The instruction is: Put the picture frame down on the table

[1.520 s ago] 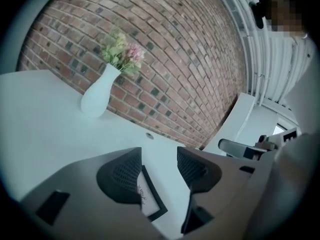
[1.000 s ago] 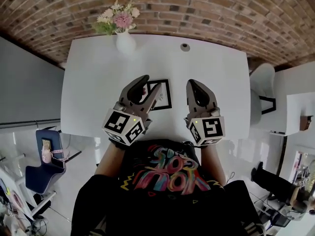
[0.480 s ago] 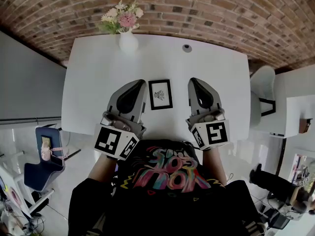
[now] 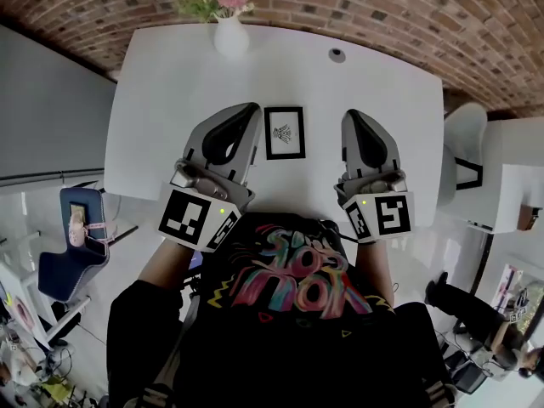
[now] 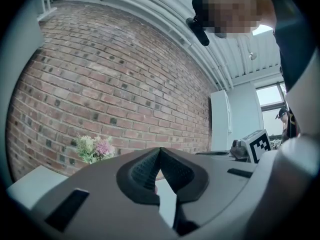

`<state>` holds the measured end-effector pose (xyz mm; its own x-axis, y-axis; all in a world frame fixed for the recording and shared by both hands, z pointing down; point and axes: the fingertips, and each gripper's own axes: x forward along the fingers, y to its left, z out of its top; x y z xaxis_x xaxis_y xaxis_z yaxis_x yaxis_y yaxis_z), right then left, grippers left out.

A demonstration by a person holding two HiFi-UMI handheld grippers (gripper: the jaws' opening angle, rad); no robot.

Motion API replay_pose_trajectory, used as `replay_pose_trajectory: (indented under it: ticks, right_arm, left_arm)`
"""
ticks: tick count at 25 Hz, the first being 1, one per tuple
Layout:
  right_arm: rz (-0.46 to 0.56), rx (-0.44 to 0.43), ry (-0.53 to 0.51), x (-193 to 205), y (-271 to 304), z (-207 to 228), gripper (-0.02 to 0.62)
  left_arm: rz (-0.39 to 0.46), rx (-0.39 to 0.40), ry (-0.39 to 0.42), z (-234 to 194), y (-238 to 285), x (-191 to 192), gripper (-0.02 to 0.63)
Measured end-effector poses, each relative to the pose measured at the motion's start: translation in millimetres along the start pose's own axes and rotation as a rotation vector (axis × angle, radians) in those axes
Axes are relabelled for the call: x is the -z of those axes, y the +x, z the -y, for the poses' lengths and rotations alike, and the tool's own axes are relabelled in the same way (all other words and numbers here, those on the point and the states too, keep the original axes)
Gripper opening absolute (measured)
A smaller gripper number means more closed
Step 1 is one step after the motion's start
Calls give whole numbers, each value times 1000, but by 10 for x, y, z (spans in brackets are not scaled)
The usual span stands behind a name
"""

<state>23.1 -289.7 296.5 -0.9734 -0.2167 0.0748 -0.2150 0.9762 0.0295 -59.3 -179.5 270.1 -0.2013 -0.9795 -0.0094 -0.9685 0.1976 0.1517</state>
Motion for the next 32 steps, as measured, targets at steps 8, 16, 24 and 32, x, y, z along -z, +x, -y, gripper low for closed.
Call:
replay_pose_trajectory:
  ticks: [8,16,24,32]
  right_arm:
    - [-11,-18,-9,75,4,-95,20]
    - [-19,-14,-13,99,-5,-72,20]
    - [-19,-24,0,110,-35,-76,20]
    - [-29,-29,9,151,-48,-52,20]
  left_arm:
    - [-16,19,2,11,43,121,23]
    - [-25,23,1,10,60,171,23]
    - [-35,23,15,30,51,217,23]
    - [-44,22,9,48,59,256,23]
